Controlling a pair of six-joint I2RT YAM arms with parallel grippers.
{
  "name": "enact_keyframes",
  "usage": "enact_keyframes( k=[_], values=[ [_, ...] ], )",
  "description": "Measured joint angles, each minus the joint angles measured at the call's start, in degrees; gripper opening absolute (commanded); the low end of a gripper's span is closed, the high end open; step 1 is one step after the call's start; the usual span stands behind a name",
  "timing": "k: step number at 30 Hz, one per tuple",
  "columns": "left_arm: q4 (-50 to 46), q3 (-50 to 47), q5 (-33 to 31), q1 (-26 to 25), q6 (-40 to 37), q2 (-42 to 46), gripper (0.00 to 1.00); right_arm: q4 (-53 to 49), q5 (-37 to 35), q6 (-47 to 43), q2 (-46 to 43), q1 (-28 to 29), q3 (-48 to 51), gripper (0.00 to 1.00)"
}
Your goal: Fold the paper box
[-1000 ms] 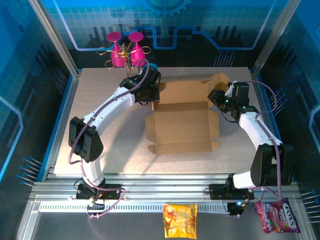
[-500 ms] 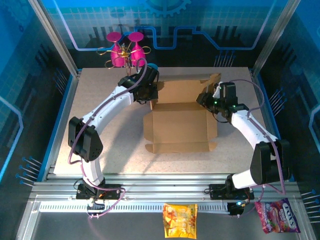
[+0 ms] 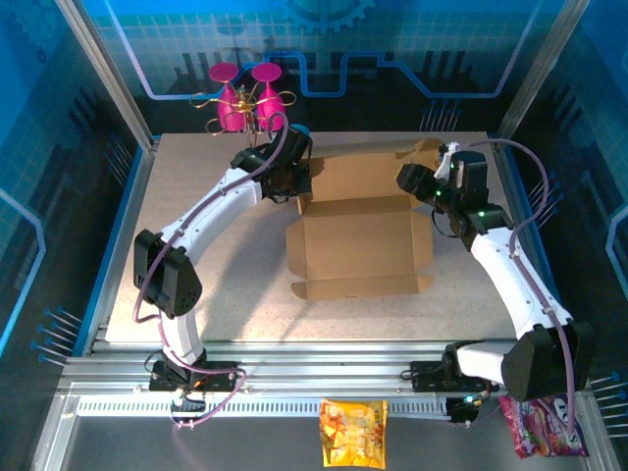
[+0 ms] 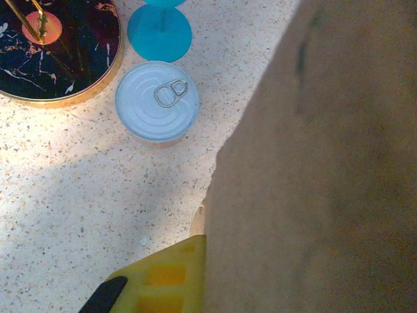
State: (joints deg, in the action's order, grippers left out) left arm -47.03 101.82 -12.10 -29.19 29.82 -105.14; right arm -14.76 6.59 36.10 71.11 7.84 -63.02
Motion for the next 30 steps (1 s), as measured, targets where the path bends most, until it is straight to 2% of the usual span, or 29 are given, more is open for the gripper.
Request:
enact_keyframes(
  k=[14, 17, 23, 30],
  values=[
    [-0.11, 0.0, 0.11, 0.0, 0.02, 0.0, 0.0, -0.87, -0.63, -0.85, 6.38, 0.09, -5.68, 0.6],
    [-0.11, 0.0, 0.22, 0.0, 0.02, 0.0, 0.0, -1.22, -1.01, -1.18, 7.08, 0.15, -6.69, 0.57],
    [-0.13, 0.0, 0.2, 0.0, 0.02, 0.0, 0.0, -2.93, -2.86, -2.38, 8.39, -0.11, -7.76, 0.4],
    [-0.48, 0.0, 0.22, 0.0, 0.02, 0.0, 0.0, -4.13, -2.71, -3.89, 7.98, -1.14, -7.76, 0.43]
  ],
)
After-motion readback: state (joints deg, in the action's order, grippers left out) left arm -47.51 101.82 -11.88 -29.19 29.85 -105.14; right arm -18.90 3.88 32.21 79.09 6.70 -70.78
